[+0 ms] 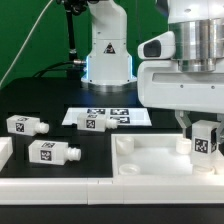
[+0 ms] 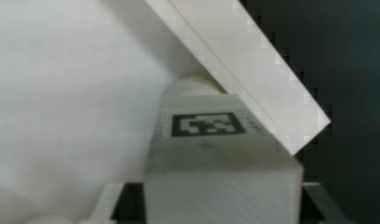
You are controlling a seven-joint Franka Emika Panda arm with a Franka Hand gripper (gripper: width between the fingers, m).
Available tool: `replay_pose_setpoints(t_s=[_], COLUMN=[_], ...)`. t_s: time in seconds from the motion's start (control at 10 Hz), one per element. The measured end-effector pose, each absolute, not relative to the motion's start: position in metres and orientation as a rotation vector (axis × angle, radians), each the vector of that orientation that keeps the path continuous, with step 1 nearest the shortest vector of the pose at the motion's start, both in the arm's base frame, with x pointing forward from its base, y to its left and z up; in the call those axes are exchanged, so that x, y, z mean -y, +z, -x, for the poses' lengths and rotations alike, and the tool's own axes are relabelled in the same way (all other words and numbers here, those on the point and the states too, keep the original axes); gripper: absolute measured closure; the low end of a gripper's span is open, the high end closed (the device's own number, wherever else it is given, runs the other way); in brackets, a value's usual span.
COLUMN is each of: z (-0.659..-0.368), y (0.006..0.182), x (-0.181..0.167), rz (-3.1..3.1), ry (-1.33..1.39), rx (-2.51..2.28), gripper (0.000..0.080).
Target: Assemble one leg
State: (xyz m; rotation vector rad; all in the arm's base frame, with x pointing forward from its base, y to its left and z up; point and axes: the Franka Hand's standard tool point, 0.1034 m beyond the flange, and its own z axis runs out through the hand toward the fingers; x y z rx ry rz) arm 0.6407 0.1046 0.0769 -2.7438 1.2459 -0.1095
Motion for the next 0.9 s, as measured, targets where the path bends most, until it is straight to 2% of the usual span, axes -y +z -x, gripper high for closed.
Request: replay_pose_setpoints(t_s=[0.5,0.8,0.9], z=[-0.6397,-0.6384,-0.6383], y=[0.0749,0.0742,0.0738], x=[-0.1029,-0.1014,-0.1015], rz=[2.080,1.907,1.954], ry=[-0.014,0.009,0.005], rx=[-2.201,-2.330,-2.291], gripper=[0.0515,0.0514,0.0357])
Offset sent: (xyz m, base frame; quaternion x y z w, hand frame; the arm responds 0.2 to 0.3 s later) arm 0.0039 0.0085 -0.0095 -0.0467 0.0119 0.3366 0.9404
